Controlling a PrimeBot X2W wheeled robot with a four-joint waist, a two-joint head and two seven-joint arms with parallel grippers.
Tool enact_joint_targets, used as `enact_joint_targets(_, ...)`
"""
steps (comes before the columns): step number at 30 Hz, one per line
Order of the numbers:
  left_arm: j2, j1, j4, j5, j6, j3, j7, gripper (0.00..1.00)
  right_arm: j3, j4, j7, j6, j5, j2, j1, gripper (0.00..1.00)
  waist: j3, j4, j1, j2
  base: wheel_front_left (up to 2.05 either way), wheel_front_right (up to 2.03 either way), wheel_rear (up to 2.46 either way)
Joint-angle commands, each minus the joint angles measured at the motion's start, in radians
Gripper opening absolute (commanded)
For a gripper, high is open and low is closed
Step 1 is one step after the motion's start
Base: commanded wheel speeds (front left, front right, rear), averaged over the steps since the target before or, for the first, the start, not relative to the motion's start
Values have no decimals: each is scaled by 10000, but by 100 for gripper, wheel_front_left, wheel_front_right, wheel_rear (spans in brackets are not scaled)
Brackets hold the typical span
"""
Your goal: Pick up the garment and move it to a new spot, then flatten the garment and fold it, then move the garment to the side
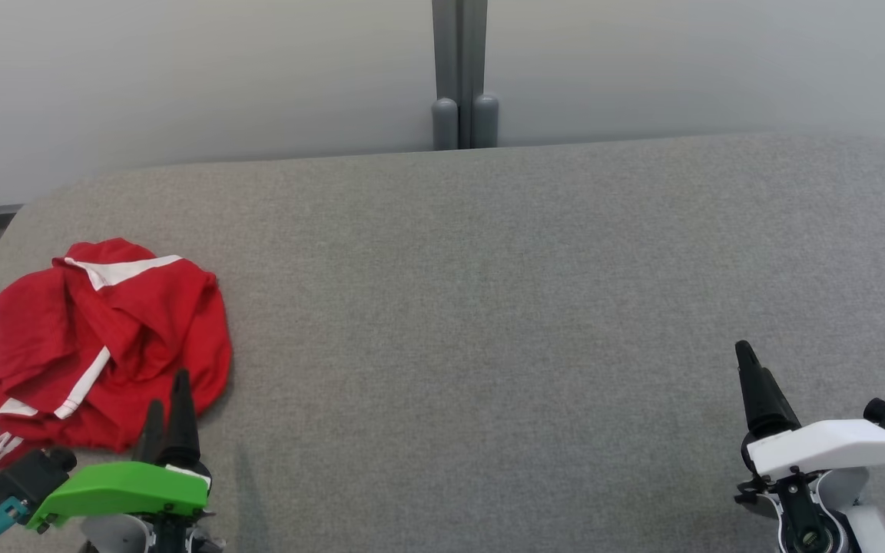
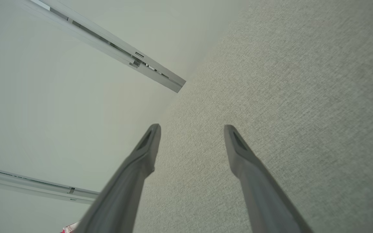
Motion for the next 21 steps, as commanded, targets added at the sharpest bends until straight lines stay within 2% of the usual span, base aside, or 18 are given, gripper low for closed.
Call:
enact_joint_targets(1,119,-162,-118,499,-6,-28,-127,100,9,-182,-131,3,-473,-78,-224,100,10,3,0,0,0,0,0)
enact_joint_targets(13,269,-122,-131,2644,86,-466,-565,100,234,-145,-577,4,-2561,-61,-247,100,46,45,0,0,0,0,0)
enact_joint_targets(21,368,-69,-88,3694,233,-729,-813,100,340,-203,-825,4,-3610,-39,-275,100,47,55,0,0,0,0,0)
